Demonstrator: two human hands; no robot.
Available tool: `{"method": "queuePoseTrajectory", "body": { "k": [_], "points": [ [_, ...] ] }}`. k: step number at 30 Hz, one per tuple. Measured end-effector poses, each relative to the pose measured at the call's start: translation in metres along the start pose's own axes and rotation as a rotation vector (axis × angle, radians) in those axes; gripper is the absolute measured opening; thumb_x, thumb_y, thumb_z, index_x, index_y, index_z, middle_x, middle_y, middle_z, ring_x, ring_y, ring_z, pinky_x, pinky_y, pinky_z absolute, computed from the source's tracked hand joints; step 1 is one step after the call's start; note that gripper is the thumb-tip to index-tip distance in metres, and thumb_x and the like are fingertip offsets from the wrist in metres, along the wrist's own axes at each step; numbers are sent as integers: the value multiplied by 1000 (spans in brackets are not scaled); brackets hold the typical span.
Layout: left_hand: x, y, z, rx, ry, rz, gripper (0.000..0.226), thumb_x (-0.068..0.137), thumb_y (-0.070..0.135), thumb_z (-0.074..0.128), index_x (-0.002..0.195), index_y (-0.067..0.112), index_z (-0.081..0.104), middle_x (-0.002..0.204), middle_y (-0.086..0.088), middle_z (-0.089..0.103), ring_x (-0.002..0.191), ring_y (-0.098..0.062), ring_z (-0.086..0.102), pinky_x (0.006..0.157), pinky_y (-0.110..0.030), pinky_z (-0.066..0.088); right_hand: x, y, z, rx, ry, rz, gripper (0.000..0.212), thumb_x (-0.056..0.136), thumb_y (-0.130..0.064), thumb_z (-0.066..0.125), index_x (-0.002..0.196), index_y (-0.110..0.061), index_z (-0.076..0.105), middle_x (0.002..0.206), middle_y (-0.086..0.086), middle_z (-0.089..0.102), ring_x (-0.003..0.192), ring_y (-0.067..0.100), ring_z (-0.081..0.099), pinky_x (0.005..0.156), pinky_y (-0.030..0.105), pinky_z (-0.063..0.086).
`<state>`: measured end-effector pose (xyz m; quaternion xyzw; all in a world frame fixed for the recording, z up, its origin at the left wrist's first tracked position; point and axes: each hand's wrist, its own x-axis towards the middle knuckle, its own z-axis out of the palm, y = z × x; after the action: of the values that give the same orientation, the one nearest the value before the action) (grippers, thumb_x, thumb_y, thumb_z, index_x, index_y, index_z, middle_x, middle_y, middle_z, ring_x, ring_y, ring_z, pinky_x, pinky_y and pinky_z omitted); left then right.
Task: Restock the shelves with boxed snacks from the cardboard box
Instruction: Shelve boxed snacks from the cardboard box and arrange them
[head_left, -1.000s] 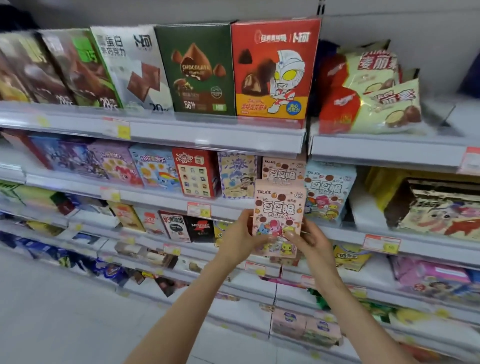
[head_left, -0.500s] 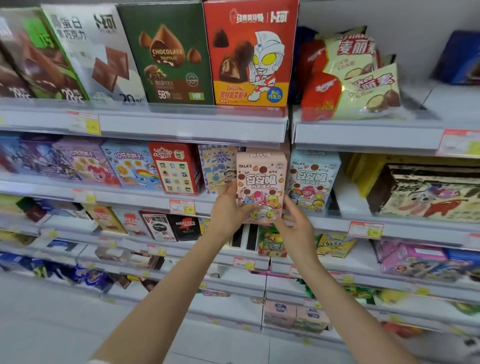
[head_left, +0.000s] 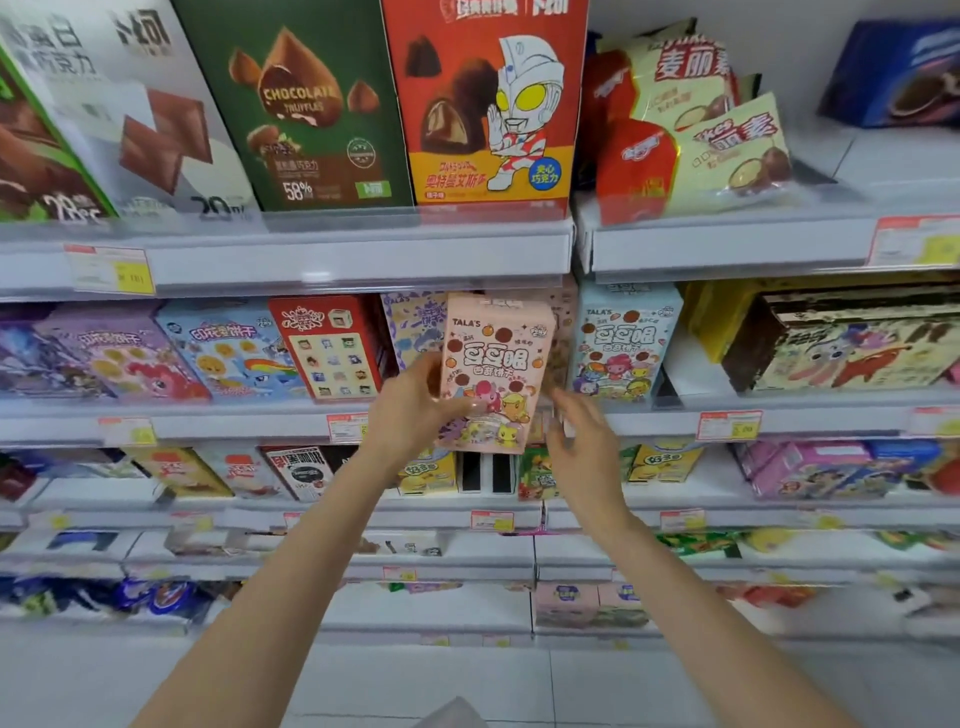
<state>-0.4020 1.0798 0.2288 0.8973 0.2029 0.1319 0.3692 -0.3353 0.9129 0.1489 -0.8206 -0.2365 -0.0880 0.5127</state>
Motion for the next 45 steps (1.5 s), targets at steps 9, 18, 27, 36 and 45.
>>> {"method": "queuePoseTrajectory", "body": {
  "k": [9,18,27,36,45],
  "points": [
    [-31,-55,-24,-26,95,-82,52,73,30,77,116,10,55,103,-5,69,90,-22,64,79,-44,53,23,8,26,-555,-113,-313,40,90,-30,35,115,-14,62,105,13,54,95,29,52,76,37,47],
    [-42,-78,-40,-94,149,-79,51,76,25,76,119,9,54,105,-5,69,88,-20,65,76,-42,55,39,0,37,-673,-101,-289,28,91,-24,56,115,-11,62,101,18,54,85,33,54,67,40,49],
    [-36,-56,-30,-86,158,7,52,74,30,77,116,9,54,103,-2,68,89,-19,62,77,-37,52,37,-8,34,-443,-128,-237,37,92,-3,47,126,-12,58,116,14,51,102,30,54,82,37,50],
    [0,-6,27,-183,268,254,54,73,12,77,121,4,53,116,-9,51,97,-7,42,72,5,32,-6,-27,-9,173,-64,2,52,88,-3,59,136,-16,42,117,-9,55,107,5,55,93,15,45],
    [30,-2,64,-175,274,257,59,78,13,73,130,5,46,112,-6,38,94,-9,39,78,-8,29,9,-21,-13,200,-63,89,59,88,3,56,141,-15,37,133,0,52,118,8,52,93,4,38]
  ]
}}
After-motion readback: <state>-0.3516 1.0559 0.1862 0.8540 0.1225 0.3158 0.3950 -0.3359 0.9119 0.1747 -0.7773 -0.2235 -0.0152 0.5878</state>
